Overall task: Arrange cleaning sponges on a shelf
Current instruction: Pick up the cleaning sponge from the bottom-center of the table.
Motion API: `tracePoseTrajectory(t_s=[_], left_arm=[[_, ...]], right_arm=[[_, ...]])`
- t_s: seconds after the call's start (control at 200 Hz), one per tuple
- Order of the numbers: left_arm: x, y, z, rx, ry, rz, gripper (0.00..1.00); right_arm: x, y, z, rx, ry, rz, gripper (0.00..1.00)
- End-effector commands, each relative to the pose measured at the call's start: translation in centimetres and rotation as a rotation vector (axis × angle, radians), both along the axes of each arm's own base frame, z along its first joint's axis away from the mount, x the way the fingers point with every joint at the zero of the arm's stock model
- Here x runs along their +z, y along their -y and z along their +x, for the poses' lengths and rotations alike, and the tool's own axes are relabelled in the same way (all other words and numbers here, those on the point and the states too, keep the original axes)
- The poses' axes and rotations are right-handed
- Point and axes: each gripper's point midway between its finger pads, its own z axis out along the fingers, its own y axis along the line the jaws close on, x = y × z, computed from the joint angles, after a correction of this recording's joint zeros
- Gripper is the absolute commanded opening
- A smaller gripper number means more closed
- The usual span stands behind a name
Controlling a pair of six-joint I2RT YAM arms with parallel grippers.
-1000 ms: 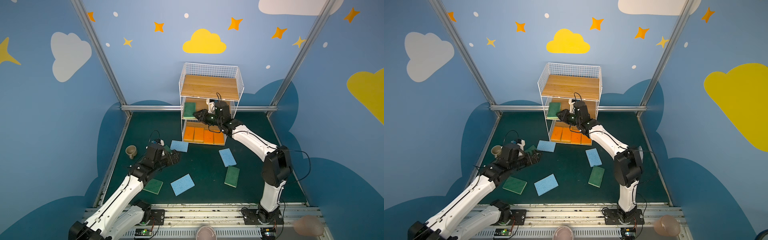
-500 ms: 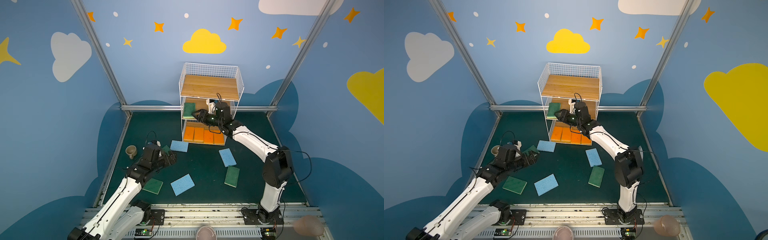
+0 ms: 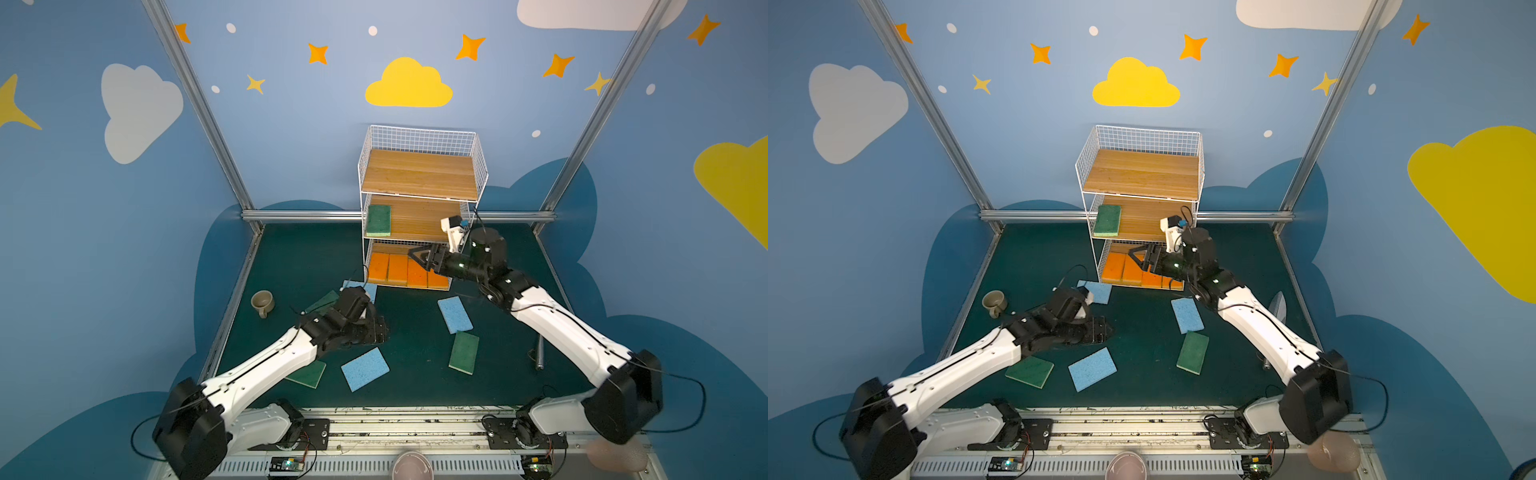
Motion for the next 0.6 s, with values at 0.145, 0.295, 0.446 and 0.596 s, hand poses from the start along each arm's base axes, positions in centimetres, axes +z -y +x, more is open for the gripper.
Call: tracePoseTrajectory(t_s=[0.145, 0.295, 0.446, 0.596], left_arm=[[-1.8, 10.2, -0.1, -0.178, -0.023, -0.047, 0.83], [-3.8, 14.1, -0.7, -0.238, -0.091, -0.066, 0.83], [-5.6, 16.0, -1.1, -0.224, -0.131, -0.092, 0.77], [-6.3, 17.4, -2.0, -0.236, -0.139, -0.117, 0.73]], right_arm=[[-5.0, 11.3, -3.1, -0.242, -0.111, -0.023, 0.68], [-6.9, 15.1, -5.0, -0.314, -0.162, 0.012, 0.68], [-8.5, 17.5, -5.7, -0.350, -0.219, 0.071, 0.68], [-9.4, 18.6, -5.8, -0.370, -0.238, 0.095, 0.68]])
